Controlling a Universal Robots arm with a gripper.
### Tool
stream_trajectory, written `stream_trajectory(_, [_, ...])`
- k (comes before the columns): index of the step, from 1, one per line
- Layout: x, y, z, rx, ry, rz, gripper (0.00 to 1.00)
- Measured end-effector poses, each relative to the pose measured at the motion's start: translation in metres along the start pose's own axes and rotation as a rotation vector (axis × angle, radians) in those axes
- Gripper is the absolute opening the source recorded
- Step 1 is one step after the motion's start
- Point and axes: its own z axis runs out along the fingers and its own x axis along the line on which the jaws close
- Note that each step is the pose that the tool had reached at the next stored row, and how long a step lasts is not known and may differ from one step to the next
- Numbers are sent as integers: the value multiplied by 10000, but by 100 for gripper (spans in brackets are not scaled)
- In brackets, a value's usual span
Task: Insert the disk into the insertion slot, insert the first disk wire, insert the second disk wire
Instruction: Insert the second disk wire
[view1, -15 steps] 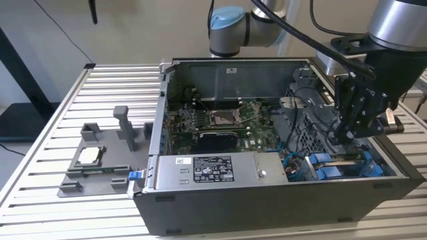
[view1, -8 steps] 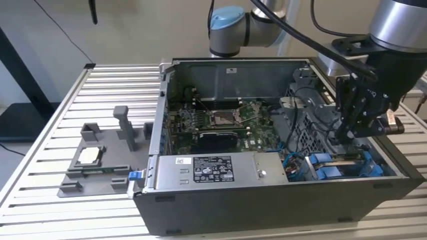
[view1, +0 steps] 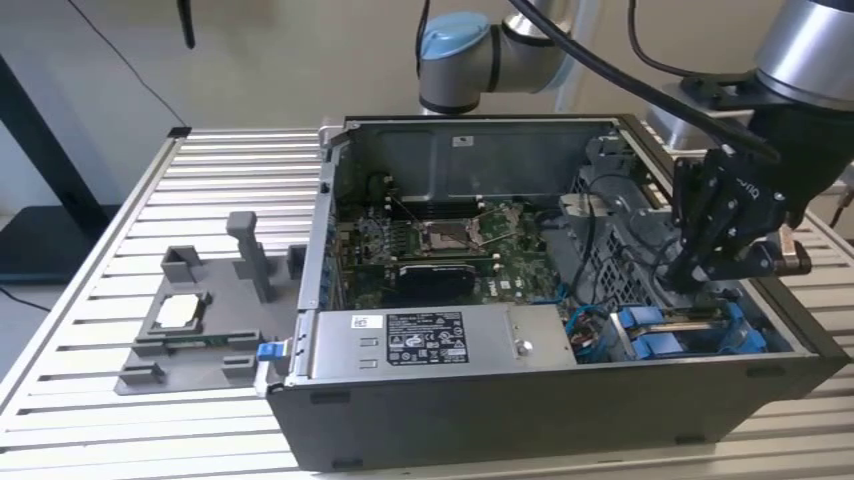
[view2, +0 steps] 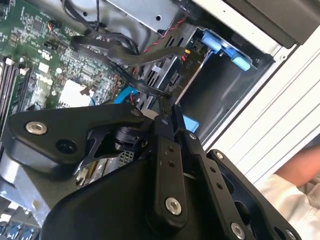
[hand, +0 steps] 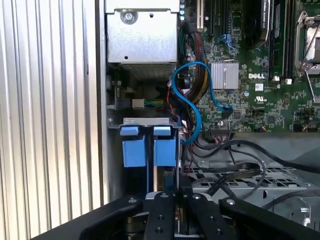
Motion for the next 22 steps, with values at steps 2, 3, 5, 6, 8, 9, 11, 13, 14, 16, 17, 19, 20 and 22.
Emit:
stream_trajectory(2, [20,-39,19,-88,2,0,16])
stream_trajectory(3, [27,-55,29,-116,2,0,16])
stream_trajectory(5, [38,-79,49,-170,-11,0,16])
stream_trajectory(6, [43,-88,59,-199,-25,1,16])
stream_trajectory(8, [50,-97,76,-250,-59,0,16])
stream_trajectory(9, [51,-97,83,-263,-90,0,16])
stream_trajectory(11, [53,-100,96,-270,-181,-2,16])
stream_trajectory(13, [53,-102,115,-273,-265,-5,16])
stream_trajectory(14, [56,-102,130,-279,-275,-5,16])
stream_trajectory(16, [58,-102,156,-292,-275,-5,16])
stream_trajectory(17, [59,-103,168,-295,-284,-5,16])
stream_trajectory(19, [63,-103,184,-297,-344,-6,16])
stream_trajectory(20, [64,-103,192,-299,-388,-7,16])
stream_trajectory(22, [65,-105,203,-301,-486,-9,16])
